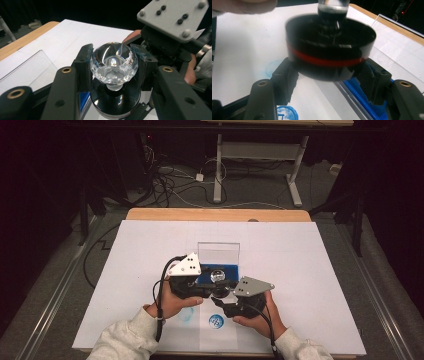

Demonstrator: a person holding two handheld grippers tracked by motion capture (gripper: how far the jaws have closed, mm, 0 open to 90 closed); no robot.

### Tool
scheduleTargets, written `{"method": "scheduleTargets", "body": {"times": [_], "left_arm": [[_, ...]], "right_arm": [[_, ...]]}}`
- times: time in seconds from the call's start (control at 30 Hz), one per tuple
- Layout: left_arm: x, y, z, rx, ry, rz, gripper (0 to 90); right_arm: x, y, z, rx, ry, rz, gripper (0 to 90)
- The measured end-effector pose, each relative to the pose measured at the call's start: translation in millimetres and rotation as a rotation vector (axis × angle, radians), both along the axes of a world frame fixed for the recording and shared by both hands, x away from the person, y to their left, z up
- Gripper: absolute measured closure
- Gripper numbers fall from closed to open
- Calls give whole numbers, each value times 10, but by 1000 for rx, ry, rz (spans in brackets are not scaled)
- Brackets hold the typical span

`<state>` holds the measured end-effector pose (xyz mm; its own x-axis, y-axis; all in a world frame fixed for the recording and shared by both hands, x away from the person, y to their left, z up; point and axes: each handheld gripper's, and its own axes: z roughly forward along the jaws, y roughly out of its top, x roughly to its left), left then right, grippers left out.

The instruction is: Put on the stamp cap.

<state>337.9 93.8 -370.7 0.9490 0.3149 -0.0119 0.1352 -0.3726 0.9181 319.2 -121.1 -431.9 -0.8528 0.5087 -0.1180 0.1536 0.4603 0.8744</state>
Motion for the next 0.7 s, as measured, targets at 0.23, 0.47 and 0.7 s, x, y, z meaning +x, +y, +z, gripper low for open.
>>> {"method": "scheduleTargets", "body": {"times": [0.23,0.47,0.7], "left_arm": [[-7,28,27,-1,-9,5,547],[-2,63,45,-8,-11,12,547],[-10,75,54,-2,-17,15,547]], "right_arm": [[3,-15,2,5,-9,-6,337],[3,-41,-13,-24,-23,-16,307],[0,-64,-17,-38,-31,-22,271]]}}
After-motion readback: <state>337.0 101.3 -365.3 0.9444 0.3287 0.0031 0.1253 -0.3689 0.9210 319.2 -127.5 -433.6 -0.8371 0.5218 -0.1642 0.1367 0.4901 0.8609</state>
